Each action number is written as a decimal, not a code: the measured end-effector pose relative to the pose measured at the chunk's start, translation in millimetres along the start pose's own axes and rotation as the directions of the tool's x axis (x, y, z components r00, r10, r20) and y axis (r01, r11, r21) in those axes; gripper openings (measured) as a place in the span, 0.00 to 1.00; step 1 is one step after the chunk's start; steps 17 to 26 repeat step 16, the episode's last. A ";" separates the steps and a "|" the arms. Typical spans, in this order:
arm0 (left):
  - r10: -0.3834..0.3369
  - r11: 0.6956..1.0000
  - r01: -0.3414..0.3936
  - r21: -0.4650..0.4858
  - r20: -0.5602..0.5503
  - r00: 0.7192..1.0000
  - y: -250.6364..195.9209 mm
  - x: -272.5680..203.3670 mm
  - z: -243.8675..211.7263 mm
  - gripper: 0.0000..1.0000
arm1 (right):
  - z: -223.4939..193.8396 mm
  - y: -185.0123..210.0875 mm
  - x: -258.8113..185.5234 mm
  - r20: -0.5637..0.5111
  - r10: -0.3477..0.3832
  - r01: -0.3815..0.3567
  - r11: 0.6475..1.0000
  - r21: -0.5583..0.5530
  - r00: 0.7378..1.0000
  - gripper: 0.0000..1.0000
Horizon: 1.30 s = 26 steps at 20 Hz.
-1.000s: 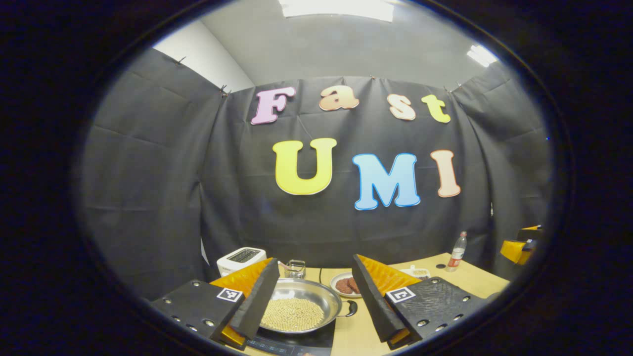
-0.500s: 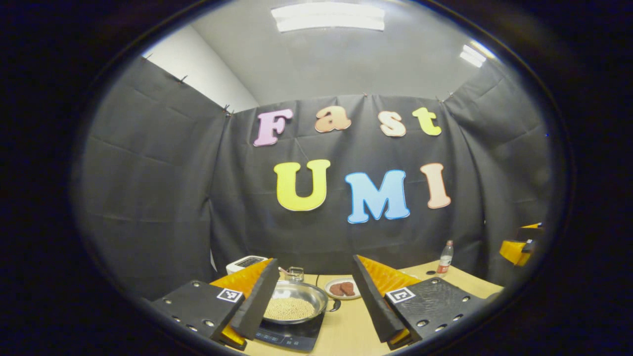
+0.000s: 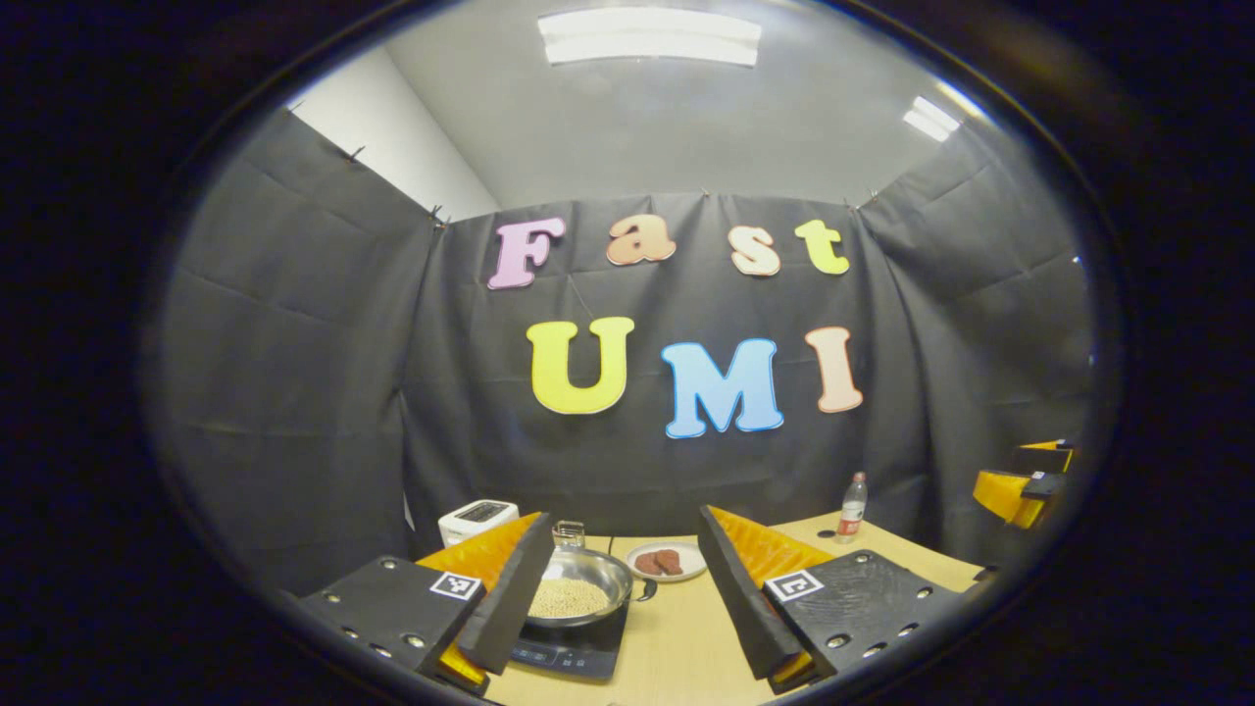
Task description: First push the handle of the pot to place it horizontally, then grasp the pot with both hands and set it on the induction cooktop.
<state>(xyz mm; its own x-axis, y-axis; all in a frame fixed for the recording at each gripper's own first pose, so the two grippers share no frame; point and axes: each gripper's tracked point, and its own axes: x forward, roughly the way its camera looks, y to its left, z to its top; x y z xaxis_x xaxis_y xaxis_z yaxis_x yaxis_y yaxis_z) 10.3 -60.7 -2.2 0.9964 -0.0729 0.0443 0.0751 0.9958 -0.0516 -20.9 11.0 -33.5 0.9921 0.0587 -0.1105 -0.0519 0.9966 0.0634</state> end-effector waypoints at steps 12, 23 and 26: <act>0.016 1.000 -0.016 0.016 0.022 1.000 30.0 -11.0 16.1 0.87 | 30.4 8.3 -13.4 0.053 -0.046 0.047 0.999 -0.010 0.998 0.98; 0.021 0.999 -0.021 0.025 0.030 0.999 34.2 -14.4 20.7 0.87 | 38.8 8.3 -13.8 0.076 -0.054 0.055 0.998 -0.013 0.996 0.92; 0.021 0.999 -0.021 0.025 0.030 0.999 34.2 -14.4 20.7 0.87 | 38.8 8.3 -13.8 0.076 -0.054 0.055 0.998 -0.013 0.996 0.92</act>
